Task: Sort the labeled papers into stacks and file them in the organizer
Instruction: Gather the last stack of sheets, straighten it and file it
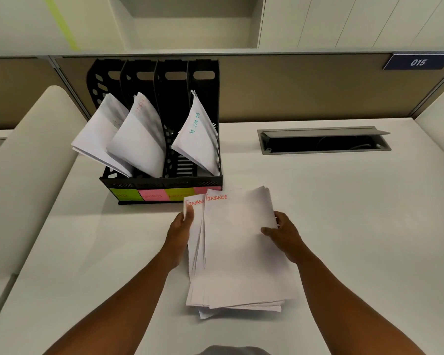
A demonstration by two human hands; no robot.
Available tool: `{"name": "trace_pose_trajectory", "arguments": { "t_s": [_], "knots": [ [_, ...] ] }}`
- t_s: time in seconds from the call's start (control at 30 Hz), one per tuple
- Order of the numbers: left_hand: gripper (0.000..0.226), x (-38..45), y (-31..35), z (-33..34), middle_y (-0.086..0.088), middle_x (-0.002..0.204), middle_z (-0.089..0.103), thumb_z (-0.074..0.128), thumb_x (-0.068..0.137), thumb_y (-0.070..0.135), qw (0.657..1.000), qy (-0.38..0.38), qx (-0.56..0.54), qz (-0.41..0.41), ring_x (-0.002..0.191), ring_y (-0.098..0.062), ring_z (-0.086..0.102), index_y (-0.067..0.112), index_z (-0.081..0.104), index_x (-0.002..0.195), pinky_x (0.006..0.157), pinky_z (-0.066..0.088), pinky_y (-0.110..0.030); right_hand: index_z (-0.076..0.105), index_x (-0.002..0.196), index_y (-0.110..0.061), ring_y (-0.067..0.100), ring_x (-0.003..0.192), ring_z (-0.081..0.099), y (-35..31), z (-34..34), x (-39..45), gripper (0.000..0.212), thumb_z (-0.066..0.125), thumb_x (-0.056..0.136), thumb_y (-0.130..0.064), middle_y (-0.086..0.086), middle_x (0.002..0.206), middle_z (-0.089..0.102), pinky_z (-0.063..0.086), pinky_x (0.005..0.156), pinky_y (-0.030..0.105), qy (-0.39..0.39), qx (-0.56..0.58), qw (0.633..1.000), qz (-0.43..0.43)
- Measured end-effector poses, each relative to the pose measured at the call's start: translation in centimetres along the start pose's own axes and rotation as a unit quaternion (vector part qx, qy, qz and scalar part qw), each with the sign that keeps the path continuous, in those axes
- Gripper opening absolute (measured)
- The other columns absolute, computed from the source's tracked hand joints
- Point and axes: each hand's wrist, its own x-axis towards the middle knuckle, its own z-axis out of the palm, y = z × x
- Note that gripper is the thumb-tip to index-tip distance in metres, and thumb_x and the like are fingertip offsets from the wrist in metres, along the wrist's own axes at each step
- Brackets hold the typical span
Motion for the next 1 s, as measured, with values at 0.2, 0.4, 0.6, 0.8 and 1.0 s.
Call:
{"name": "trace_pose_trajectory", "arguments": {
  "t_s": [0.2, 0.4, 0.6, 0.8, 1.0],
  "knots": [
    [0.059, -0.1, -0.2, 1.7, -0.005, 0.118, 0.069, 0.084, 0.074, 0.027, 0.999, -0.011, 0.044, -0.010, 0.104, -0.024, 0.067, 0.019, 0.058, 0.126, 0.091, 0.056, -0.041, 0.051, 0.133, -0.022, 0.018, 0.101, 0.062, -0.6, 1.7, -0.2, 0.051, 0.059, 0.085, -0.008, 0.000, 0.121, 0.062, 0.050, 0.075, 0.025, -0.039, -0.025, 0.999, -0.029],
    [0.050, 0.2, 0.4, 2.1, -0.009, 0.113, 0.071, 0.081, 0.077, 0.021, 1.000, -0.005, 0.000, -0.020, 0.102, -0.028, 0.068, 0.012, 0.062, 0.122, 0.091, 0.056, -0.045, 0.050, 0.126, -0.019, 0.021, 0.102, 0.063, -0.7, 1.7, 0.4, 0.061, 0.080, 0.072, -0.024, 0.000, 0.116, 0.063, 0.055, 0.084, 0.037, -0.017, 0.060, 0.998, 0.018],
    [0.029, -0.4, 4.0, 2.6, -0.008, 0.110, 0.074, 0.072, 0.084, 0.013, 0.996, -0.075, -0.046, 0.031, 0.102, -0.024, 0.070, 0.013, 0.068, 0.113, 0.094, 0.053, -0.041, 0.058, 0.118, -0.019, 0.020, 0.095, 0.070, -2.6, 0.7, 0.4, 0.065, 0.089, 0.062, -0.026, 0.001, 0.108, 0.069, 0.058, 0.084, 0.040, -0.008, 0.143, 0.990, 0.000],
    [0.021, -0.5, 8.7, 2.1, -0.010, 0.109, 0.074, 0.068, 0.087, 0.011, 0.987, -0.048, -0.123, 0.094, 0.099, -0.025, 0.071, 0.011, 0.070, 0.107, 0.090, 0.055, -0.041, 0.068, 0.111, -0.012, 0.031, 0.103, 0.068, -5.1, -1.1, 0.5, 0.055, 0.088, 0.061, -0.019, 0.008, 0.108, 0.073, 0.054, 0.091, 0.043, -0.089, 0.160, 0.982, -0.043],
    [0.020, -1.2, 8.8, 1.9, -0.003, 0.103, 0.076, 0.072, 0.085, 0.021, 0.991, -0.022, -0.050, 0.126, 0.094, -0.020, 0.072, 0.018, 0.071, 0.105, 0.085, 0.057, -0.036, 0.067, 0.106, -0.006, 0.029, 0.094, 0.067, -7.3, -1.3, 0.2, 0.036, 0.079, 0.072, -0.005, 0.015, 0.107, 0.071, 0.055, 0.086, 0.042, -0.037, 0.240, 0.967, -0.077]
  ]
}}
